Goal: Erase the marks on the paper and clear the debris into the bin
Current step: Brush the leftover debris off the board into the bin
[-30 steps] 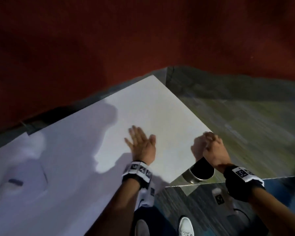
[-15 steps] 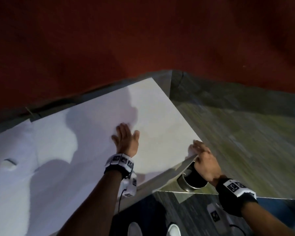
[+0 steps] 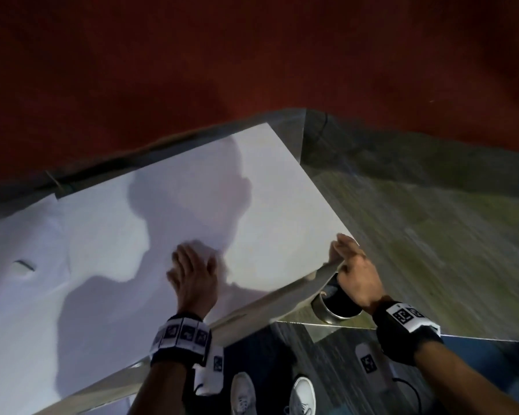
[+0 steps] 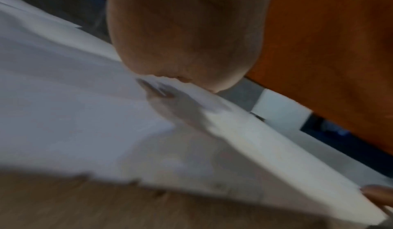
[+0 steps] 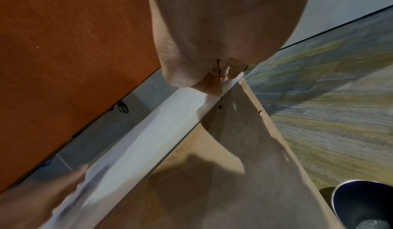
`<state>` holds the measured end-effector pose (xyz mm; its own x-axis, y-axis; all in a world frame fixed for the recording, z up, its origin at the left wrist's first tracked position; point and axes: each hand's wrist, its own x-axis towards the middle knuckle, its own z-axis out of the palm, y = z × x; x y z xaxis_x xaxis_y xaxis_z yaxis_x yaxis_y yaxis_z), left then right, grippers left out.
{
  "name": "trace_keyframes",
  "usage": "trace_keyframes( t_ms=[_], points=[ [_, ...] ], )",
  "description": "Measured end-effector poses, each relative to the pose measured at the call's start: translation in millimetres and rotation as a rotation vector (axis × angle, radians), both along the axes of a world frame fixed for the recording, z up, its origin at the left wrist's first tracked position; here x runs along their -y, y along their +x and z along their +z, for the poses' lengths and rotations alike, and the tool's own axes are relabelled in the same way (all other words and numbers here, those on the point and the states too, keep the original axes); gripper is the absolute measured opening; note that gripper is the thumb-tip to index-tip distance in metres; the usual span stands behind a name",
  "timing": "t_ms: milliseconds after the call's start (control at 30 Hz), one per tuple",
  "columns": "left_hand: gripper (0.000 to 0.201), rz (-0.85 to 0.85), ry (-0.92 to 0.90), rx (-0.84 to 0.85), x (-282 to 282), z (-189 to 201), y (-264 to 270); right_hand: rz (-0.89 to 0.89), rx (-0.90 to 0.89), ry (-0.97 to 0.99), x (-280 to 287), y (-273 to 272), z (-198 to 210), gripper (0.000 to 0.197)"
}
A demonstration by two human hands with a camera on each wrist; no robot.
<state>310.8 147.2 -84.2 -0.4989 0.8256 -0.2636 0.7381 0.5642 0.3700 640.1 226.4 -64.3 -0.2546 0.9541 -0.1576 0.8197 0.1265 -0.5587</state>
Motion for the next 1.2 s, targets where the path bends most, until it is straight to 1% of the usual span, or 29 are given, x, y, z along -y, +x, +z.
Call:
trace_keyframes(
  t_ms=[33, 67, 100, 167, 200, 233, 300, 367, 400, 433, 467, 500, 533, 600, 633, 667, 700, 733, 800, 833, 867, 933, 967, 1000, 1033, 1067, 1100, 1133, 1200],
  points=[
    [0.087, 0.021, -0.035, 0.042, 4.0, -2.8, 7.9, -0.004, 0.001, 0.003, 0.9, -1.0, -0.5, 0.065],
    [0.092, 0.021, -0.026, 0.063, -0.2, -4.8, 25.2, -0.005, 0.002, 0.006, 1.3, -2.4, -1.2, 0.064],
    [0.091, -0.005, -0.013, 0.053, -11.9, -4.4, 50.2, -0.005, 0.004, 0.008, 0.9, -3.3, -1.8, 0.064],
    [0.082, -0.154, 0.009, 0.032, -39.2, -4.8, 109.0, 0.000, 0.013, 0.015, -0.5, -3.5, -3.1, 0.064],
    [0.077, -0.240, 0.029, 0.061, -52.6, -3.7, 138.2, 0.006, 0.020, 0.020, -1.6, -3.1, -3.6, 0.064],
    [0.075, -0.314, -0.002, 0.105, -65.0, 4.0, 160.5, 0.014, 0.026, 0.022, -2.7, -2.1, -4.1, 0.064],
    [0.074, -0.415, -0.037, 0.109, -79.1, 18.3, 175.4, 0.025, 0.032, 0.015, -5.3, 1.7, -4.6, 0.065],
    [0.072, -0.372, 0.019, 0.100, -71.7, 19.4, 148.7, 0.043, 0.039, 0.012, -6.6, 7.0, -5.5, 0.064],
    [0.068, -0.328, 0.074, 0.039, -59.3, 18.8, 125.4, 0.049, 0.037, 0.016, -6.7, 8.6, -5.9, 0.064],
    [0.060, -0.273, 0.161, -0.062, -40.5, 12.8, 97.0, 0.048, 0.029, 0.022, -6.4, 9.4, -6.6, 0.064],
    [0.051, -0.187, 0.201, -0.125, -18.7, 7.3, 65.5, 0.043, 0.020, 0.027, -5.7, 9.4, -7.3, 0.064],
    [0.048, -0.095, 0.217, -0.170, 4.8, 2.1, 33.0, 0.036, 0.008, 0.033, -5.1, 8.5, -8.2, 0.063],
    [0.054, 0.011, 0.170, -0.142, 31.2, -1.5, 4.9, 0.029, -0.005, 0.037, -4.1, 7.3, -9.1, 0.063],
    [0.068, 0.255, 0.052, 0.003, 70.2, -8.2, -29.1, 0.020, -0.022, 0.054, -4.4, 5.8, -10.6, 0.061],
    [0.073, 0.308, 0.059, -0.042, 79.1, -14.9, -30.9, 0.022, -0.022, 0.064, -4.1, 4.9, -10.9, 0.061],
    [0.079, 0.302, 0.090, -0.050, 78.5, -18.9, -19.6, 0.025, -0.020, 0.071, -4.2, 4.5, -11.0, 0.060],
    [0.083, 0.225, 0.070, -0.013, 66.6, -17.1, 3.1, 0.027, -0.015, 0.074, -4.2, 4.1, -10.7, 0.060],
    [0.082, 0.140, 0.072, 0.000, 49.6, -17.7, 33.7, 0.025, -0.009, 0.074, -5.1, 4.8, -10.9, 0.060],
    [0.079, -0.039, 0.136, 0.045, 9.7, -13.7, 99.7, 0.031, 0.019, 0.060, -5.6, 7.1, -10.4, 0.061],
    [0.082, -0.123, 0.094, 0.068, -9.6, -3.3, 131.7, 0.037, 0.026, 0.057, -5.7, 8.4, -9.9, 0.062],
    [0.082, -0.201, 0.044, 0.105, -25.0, 4.7, 154.6, 0.044, 0.028, 0.059, -6.3, 9.7, -9.1, 0.063],
    [0.076, -0.344, -0.019, 0.135, -40.9, 16.6, 164.1, 0.055, 0.011, 0.067, -6.3, 11.2, -6.6, 0.060],
    [0.075, -0.343, 0.007, 0.153, -36.8, 16.3, 152.6, 0.051, -0.001, 0.075, -5.6, 11.1, -4.7, 0.057],
    [0.074, -0.294, 0.063, 0.162, -25.5, 16.7, 133.6, 0.040, -0.015, 0.088, -4.4, 10.5, -3.3, 0.053],
    [0.075, -0.209, 0.106, 0.152, -9.2, 10.1, 106.7, 0.024, -0.031, 0.106, -2.9, 8.9, -2.2, 0.053],
    [0.079, -0.128, 0.112, 0.096, 10.2, 0.5, 76.0, 0.012, -0.044, 0.125, -1.5, 7.9, -2.7, 0.053],
    [0.084, -0.038, 0.082, 0.007, 33.6, -5.7, 43.8, 0.002, -0.044, 0.139, -1.2, 7.0, -4.0, 0.049],
    [0.086, 0.076, 0.067, -0.043, 58.8, -13.6, 11.7, -0.005, -0.036, 0.144, -0.8, 5.8, -5.8, 0.045],
    [0.078, 0.312, 0.083, -0.106, 107.6, -16.5, -45.9, -0.022, -0.001, 0.132, -0.9, 3.8, -7.0, 0.047]
  ],
)
